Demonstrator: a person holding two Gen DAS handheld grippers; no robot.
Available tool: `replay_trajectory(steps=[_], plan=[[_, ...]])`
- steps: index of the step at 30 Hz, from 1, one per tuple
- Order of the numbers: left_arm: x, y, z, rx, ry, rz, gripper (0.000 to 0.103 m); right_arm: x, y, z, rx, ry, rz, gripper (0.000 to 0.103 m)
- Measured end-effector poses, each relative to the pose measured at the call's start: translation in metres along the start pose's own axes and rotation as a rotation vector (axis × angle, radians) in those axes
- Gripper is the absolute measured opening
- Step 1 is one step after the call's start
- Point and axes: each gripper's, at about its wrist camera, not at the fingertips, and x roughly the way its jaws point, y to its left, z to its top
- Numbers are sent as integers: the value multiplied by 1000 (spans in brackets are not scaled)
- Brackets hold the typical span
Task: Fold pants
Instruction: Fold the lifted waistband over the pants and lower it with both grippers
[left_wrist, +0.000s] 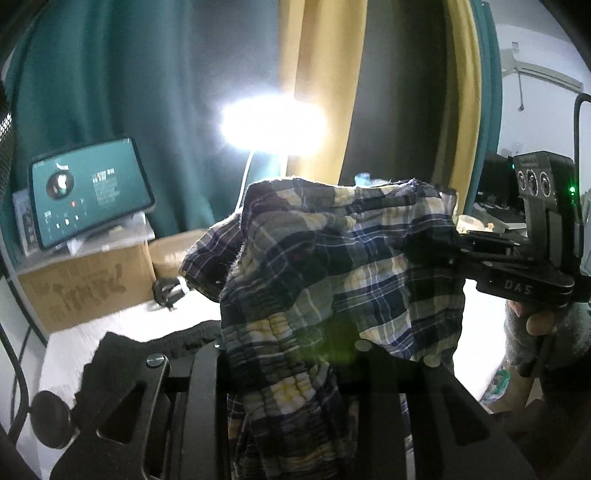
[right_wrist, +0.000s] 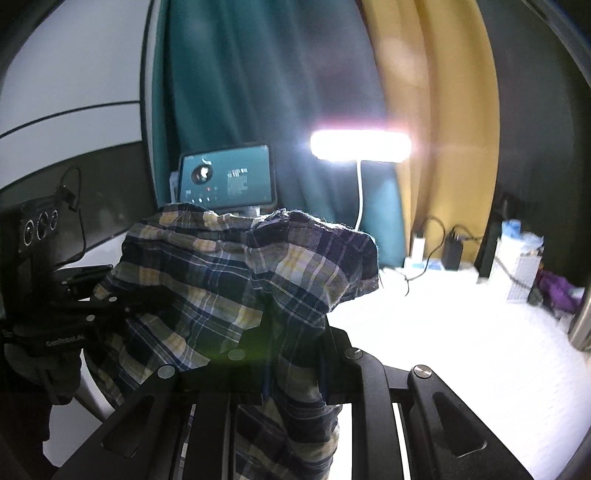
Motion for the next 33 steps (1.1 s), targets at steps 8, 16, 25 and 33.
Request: replay_trajectory(steps=[8, 16, 25, 33], plan=[[37, 16, -10, -32, 86, -5, 26, 48, -15, -14, 53, 92, 18, 19], [76, 34, -19, -67, 176, 6, 26, 100, -29, -26, 105, 181, 46, 19], [112, 58, -35, -135, 288, 24, 30, 151, -44, -42, 154, 287, 86, 19], [129, 75, -42, -185, 353, 46, 41, 183, -64, -55, 200, 370, 72, 26]])
